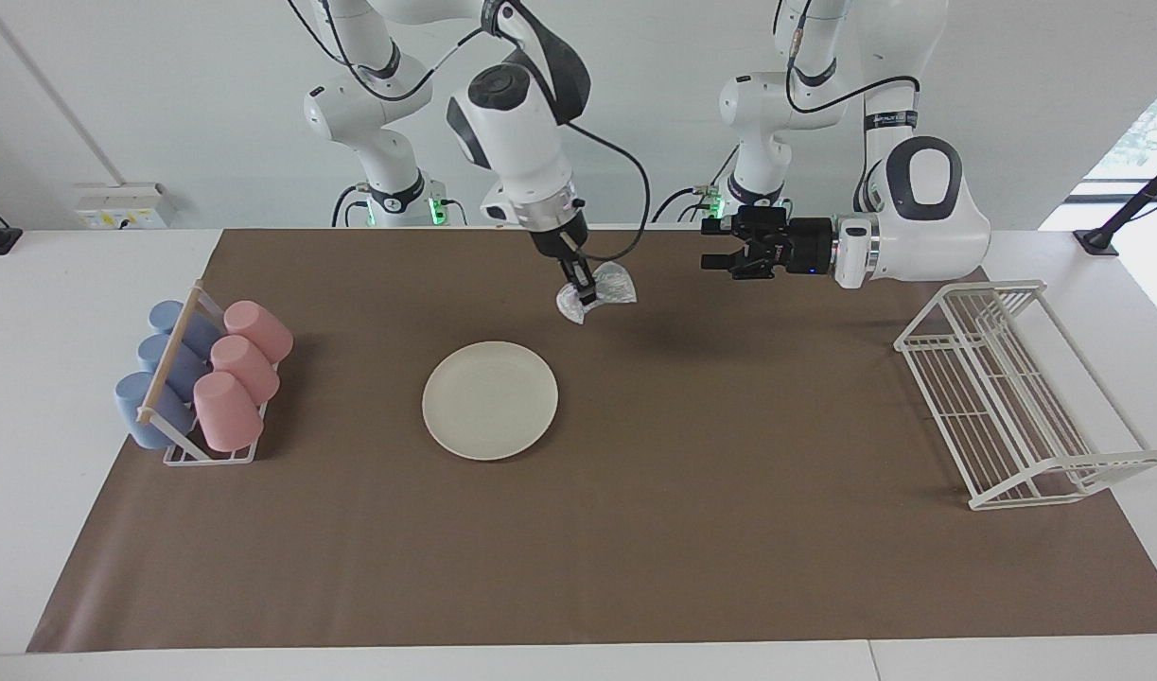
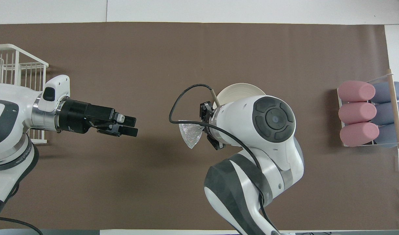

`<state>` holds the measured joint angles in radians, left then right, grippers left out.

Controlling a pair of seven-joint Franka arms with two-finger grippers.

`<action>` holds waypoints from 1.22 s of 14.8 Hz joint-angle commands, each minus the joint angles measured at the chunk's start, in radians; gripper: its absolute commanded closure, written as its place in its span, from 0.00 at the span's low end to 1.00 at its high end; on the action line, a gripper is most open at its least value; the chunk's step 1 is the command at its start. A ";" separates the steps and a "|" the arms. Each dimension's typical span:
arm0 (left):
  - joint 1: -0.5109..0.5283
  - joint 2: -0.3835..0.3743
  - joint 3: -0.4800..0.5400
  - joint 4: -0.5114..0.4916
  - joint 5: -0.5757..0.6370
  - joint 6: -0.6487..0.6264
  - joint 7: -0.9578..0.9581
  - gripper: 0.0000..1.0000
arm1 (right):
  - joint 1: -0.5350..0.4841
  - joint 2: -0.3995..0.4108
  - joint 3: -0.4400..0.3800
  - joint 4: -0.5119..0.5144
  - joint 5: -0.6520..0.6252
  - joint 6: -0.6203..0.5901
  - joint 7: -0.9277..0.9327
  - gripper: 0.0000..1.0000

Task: Wipe plate with sponge
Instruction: 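Rub the cloth over the white plate with the right gripper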

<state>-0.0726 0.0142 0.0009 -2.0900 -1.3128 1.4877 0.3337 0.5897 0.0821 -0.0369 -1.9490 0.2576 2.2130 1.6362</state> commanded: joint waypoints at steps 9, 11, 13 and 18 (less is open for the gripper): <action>-0.019 -0.008 0.007 0.007 0.315 0.144 0.007 0.00 | -0.120 0.122 0.012 -0.240 0.008 0.318 -0.325 1.00; -0.016 -0.005 0.007 0.010 0.403 0.184 0.005 0.00 | -0.126 0.127 0.012 -0.242 0.008 0.320 -0.332 1.00; -0.018 -0.002 0.007 0.010 0.472 0.235 -0.017 0.00 | -0.152 0.134 0.012 -0.248 0.009 0.321 -0.399 1.00; -0.021 0.009 0.004 0.054 0.734 0.304 -0.096 0.00 | -0.241 0.150 0.011 -0.257 0.009 0.353 -0.617 1.00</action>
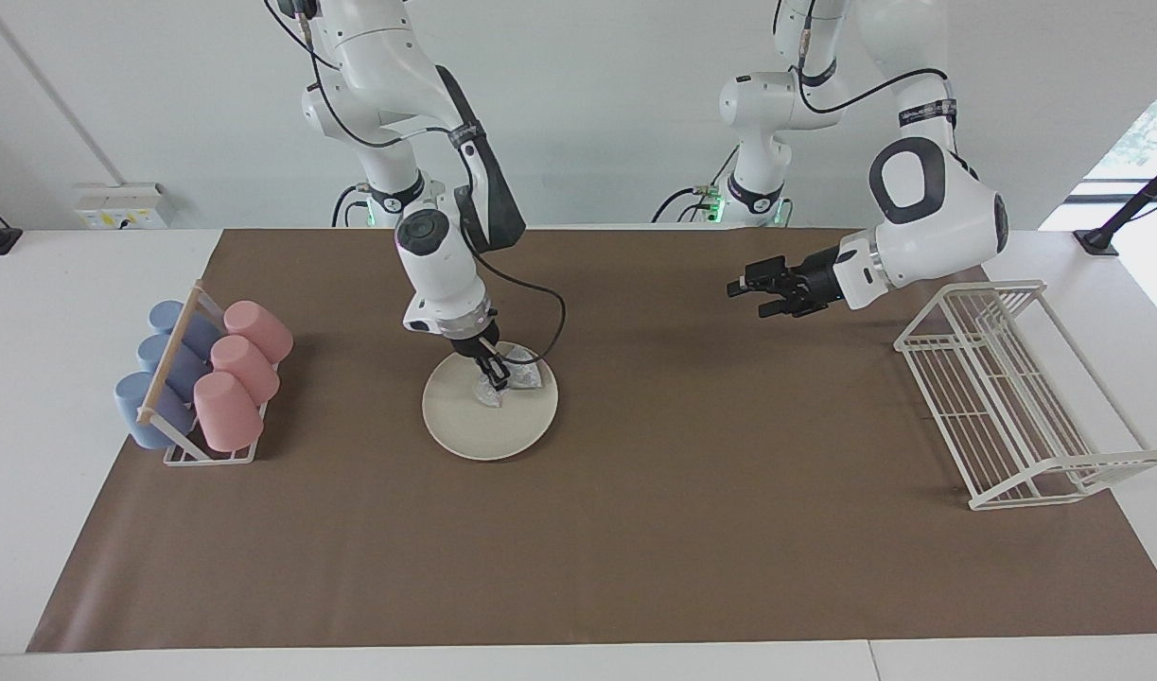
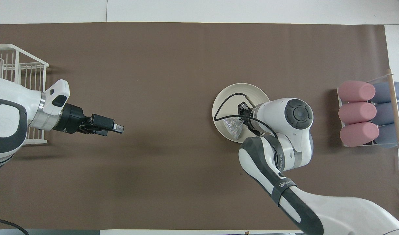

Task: Wipe plate with sponge
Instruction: 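Rub the cloth over the white plate with the right gripper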

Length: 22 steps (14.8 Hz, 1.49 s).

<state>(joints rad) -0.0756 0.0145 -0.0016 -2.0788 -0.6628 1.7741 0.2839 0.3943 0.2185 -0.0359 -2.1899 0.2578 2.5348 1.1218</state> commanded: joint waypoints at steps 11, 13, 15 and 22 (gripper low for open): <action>-0.020 0.004 0.000 0.051 0.152 0.021 -0.120 0.00 | 0.046 0.021 0.013 -0.027 0.024 0.068 0.023 1.00; -0.018 0.002 0.000 0.049 0.152 0.022 -0.130 0.00 | 0.078 0.030 0.011 -0.027 0.023 0.094 0.082 1.00; -0.018 0.002 0.000 0.049 0.152 0.024 -0.131 0.00 | 0.064 0.032 0.011 -0.027 0.024 0.094 0.063 1.00; -0.018 0.004 0.000 0.049 0.152 0.036 -0.129 0.00 | -0.103 0.036 0.011 -0.033 0.024 0.093 -0.298 1.00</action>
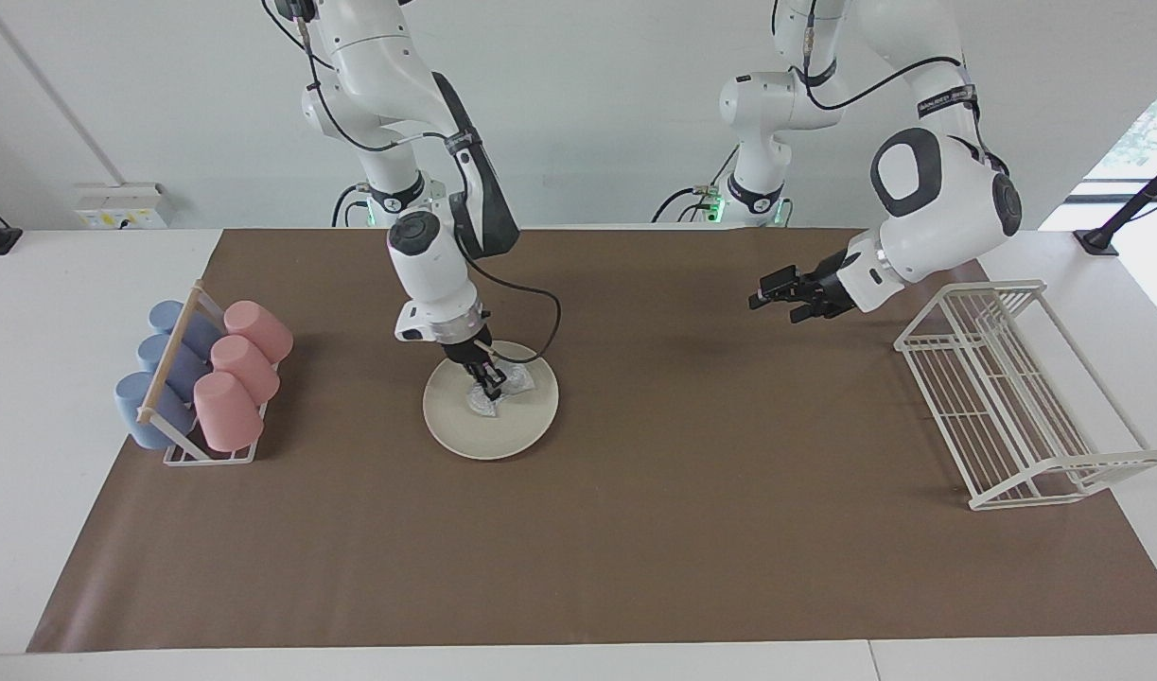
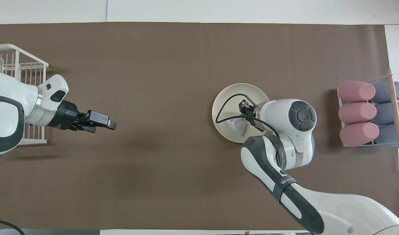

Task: Wipe plate with sponge
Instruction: 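Rub the cloth over the white plate with the right gripper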

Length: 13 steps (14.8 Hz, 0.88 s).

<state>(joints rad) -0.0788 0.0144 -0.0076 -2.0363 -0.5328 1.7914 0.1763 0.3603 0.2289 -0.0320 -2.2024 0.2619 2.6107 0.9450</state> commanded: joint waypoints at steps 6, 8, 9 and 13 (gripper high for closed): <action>-0.015 0.005 0.006 0.008 0.022 0.040 -0.027 0.00 | 0.000 0.023 0.009 -0.054 0.020 0.037 0.009 1.00; -0.015 0.005 0.006 0.008 0.022 0.042 -0.027 0.00 | 0.073 0.023 0.009 -0.054 0.020 0.043 0.137 1.00; -0.015 0.005 0.006 0.008 0.022 0.042 -0.027 0.00 | 0.104 0.023 0.007 -0.054 0.020 0.061 0.202 1.00; -0.013 0.004 0.009 0.010 0.022 0.049 -0.029 0.00 | 0.120 0.024 0.007 -0.054 0.020 0.094 0.230 1.00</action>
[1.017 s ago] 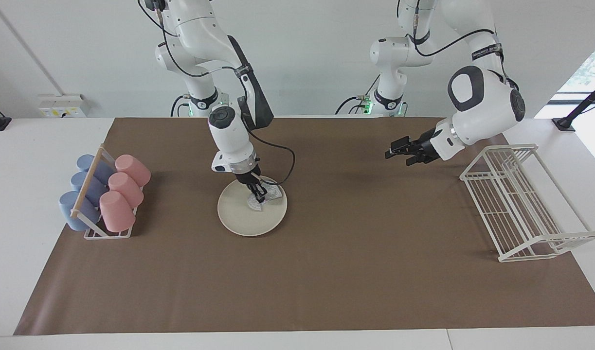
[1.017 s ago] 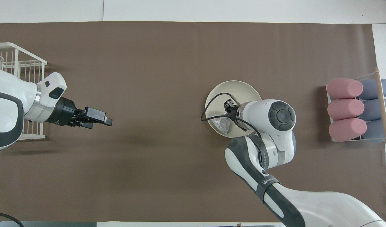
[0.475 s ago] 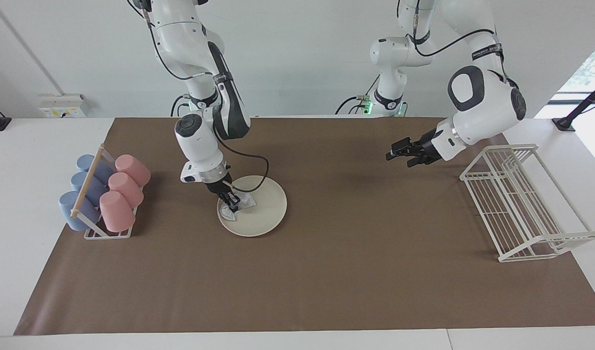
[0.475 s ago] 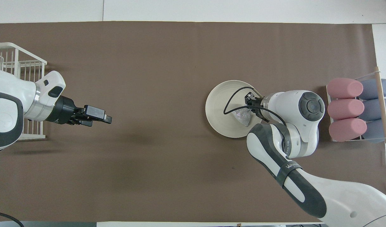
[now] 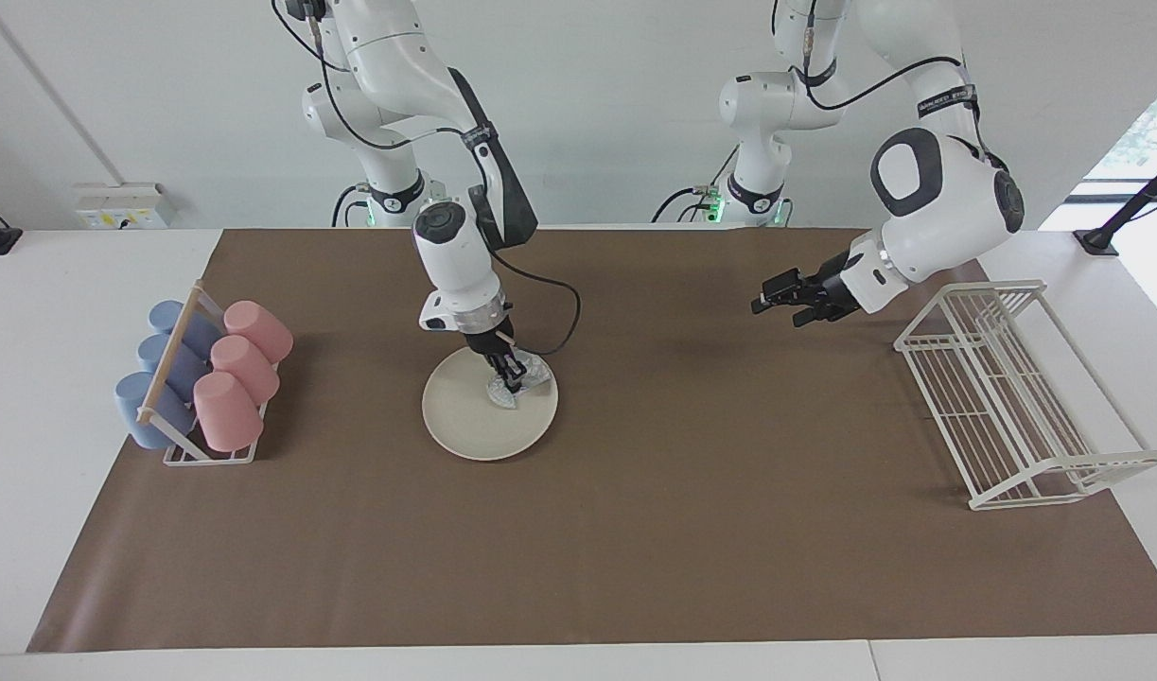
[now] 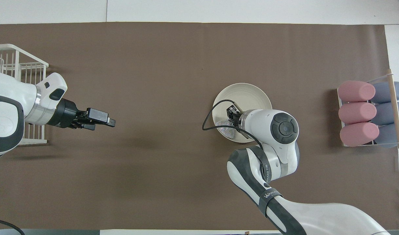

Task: Wipe plate with sponge
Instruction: 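Rub the cloth over the white plate with the right gripper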

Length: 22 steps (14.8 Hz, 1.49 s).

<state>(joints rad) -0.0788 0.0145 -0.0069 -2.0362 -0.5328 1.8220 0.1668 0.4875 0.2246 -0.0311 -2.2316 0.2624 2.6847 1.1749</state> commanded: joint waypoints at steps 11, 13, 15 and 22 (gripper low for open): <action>-0.013 -0.028 0.002 0.008 -0.013 0.024 -0.023 0.00 | 0.072 0.022 0.007 0.488 0.008 -0.524 0.563 1.00; 0.004 -0.036 0.011 0.008 -0.192 -0.039 -0.007 0.00 | 0.095 0.024 0.005 0.561 0.000 -0.601 0.636 1.00; 0.040 -0.044 0.011 0.002 -0.303 -0.104 0.037 0.00 | 0.146 0.025 0.005 0.607 -0.043 -0.640 0.734 1.00; 0.050 -0.108 0.011 -0.165 -0.634 -0.174 0.285 0.00 | 0.249 0.028 0.008 0.632 -0.166 -0.643 0.937 1.00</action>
<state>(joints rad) -0.0318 -0.0469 0.0017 -2.1004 -1.1037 1.6526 0.3341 0.7475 0.2364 -0.0234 -1.6301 0.1141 2.0590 2.0851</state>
